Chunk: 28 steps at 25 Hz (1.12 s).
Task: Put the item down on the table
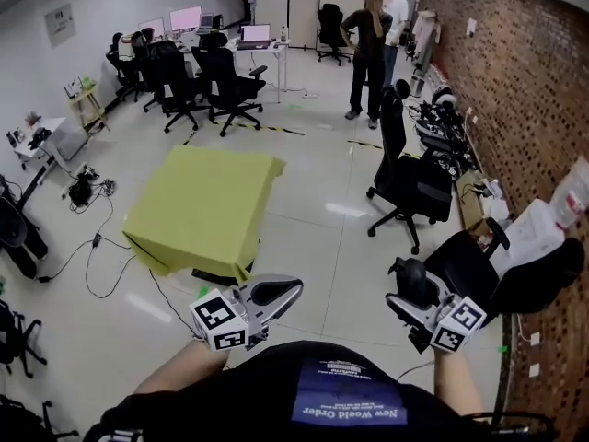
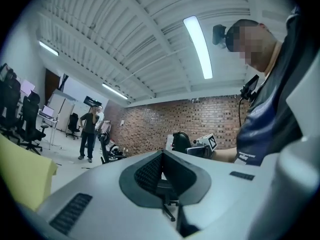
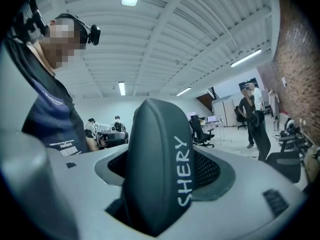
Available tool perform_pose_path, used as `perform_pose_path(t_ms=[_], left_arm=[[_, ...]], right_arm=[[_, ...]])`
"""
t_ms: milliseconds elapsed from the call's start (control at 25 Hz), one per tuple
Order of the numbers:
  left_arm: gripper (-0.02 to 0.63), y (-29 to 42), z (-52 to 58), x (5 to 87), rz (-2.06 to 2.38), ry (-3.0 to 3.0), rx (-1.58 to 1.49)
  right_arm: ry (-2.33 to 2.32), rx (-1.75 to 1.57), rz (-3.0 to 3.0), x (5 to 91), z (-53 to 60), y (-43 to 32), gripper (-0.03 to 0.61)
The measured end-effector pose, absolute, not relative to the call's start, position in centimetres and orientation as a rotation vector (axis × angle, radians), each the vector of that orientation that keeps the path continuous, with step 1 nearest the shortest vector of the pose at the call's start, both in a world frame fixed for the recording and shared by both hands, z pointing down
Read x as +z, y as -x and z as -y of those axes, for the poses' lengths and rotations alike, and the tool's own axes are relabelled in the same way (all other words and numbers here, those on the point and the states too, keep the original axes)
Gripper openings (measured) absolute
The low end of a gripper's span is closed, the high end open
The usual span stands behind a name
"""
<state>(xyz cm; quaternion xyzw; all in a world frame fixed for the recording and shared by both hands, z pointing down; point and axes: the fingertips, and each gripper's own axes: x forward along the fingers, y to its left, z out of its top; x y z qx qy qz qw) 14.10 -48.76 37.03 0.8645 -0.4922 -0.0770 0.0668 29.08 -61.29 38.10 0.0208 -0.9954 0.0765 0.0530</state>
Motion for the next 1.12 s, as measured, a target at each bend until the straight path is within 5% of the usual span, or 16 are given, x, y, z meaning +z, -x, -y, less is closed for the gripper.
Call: perform_pose_path(t_ms=[1120], left_arm=[[-0.006, 17.3, 62.3, 36.2, 2.31, -1.875, -0.23]], right_arm=[[1.016, 0.218, 2.771, 39.4, 81.5, 14.8, 0.318]])
